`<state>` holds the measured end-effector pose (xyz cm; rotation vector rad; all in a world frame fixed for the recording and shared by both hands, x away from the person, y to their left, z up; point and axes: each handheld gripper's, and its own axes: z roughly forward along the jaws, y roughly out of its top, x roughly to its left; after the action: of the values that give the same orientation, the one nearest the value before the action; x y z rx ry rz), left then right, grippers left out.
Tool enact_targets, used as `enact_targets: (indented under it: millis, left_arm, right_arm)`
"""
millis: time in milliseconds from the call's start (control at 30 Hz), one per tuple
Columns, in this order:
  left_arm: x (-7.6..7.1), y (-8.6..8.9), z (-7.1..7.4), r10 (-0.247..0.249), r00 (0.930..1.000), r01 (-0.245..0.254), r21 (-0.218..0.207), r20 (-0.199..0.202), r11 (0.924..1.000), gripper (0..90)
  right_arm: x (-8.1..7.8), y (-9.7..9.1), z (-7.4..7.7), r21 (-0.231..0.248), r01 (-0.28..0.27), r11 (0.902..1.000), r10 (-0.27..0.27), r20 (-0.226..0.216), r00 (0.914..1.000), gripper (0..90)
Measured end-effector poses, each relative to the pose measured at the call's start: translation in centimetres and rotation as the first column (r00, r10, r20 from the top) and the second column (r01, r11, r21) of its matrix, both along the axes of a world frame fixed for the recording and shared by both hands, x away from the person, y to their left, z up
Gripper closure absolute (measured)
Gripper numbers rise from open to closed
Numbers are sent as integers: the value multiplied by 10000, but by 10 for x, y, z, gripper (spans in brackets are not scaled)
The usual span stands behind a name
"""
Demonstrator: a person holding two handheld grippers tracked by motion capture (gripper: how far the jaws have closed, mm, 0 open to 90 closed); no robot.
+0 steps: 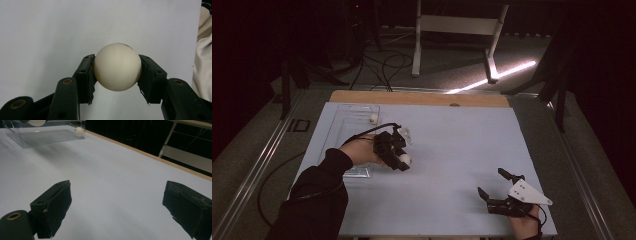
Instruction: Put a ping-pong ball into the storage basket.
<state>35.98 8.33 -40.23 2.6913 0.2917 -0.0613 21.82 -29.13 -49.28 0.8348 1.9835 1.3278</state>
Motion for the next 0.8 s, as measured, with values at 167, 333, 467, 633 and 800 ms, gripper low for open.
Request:
enact_targets:
  millis: [167, 333, 467, 633, 800]
  left_arm:
    - [-1, 4, 6, 37, 10000, -36, -76, 69, 10000, 521]
    - [-1, 8, 11, -2, 9999, 4, -148, 154, 9999, 521]
    - [-2, 12, 13, 26, 9998, -23, -168, 182, 9999, 521]
    - [-2, 17, 17, 59, 9997, -55, -161, 257, 9999, 521]
    - [-3, 22, 20, 99, 9994, -93, -167, 343, 9998, 521]
  right_arm:
    - [0, 0, 0, -12, 18, 10000, -18, 24, 10000, 83]
    - [0, 0, 0, -29, 6, 10000, -6, 48, 10000, 83]
    - [0, 0, 0, -17, 18, 10000, -18, 11, 10000, 83]
    - [0, 0, 0, -40, 0, 10000, 0, 14, 10000, 83]
    - [0, 0, 0, -28, 3, 10000, -3, -6, 10000, 83]
